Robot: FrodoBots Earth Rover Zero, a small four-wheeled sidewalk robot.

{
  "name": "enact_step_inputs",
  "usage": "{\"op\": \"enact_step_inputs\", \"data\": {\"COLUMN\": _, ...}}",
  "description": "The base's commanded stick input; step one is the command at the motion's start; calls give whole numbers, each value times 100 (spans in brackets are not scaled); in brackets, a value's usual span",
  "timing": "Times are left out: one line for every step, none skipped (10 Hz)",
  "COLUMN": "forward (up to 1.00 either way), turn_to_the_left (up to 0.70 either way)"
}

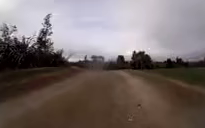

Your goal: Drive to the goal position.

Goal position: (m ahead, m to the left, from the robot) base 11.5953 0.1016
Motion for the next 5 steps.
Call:
{"op": "enact_step_inputs", "data": {"forward": 85, "turn_to_the_left": -34}}
{"op": "enact_step_inputs", "data": {"forward": 85, "turn_to_the_left": -34}}
{"op": "enact_step_inputs", "data": {"forward": 85, "turn_to_the_left": -34}}
{"op": "enact_step_inputs", "data": {"forward": 85, "turn_to_the_left": -34}}
{"op": "enact_step_inputs", "data": {"forward": 85, "turn_to_the_left": 0}}
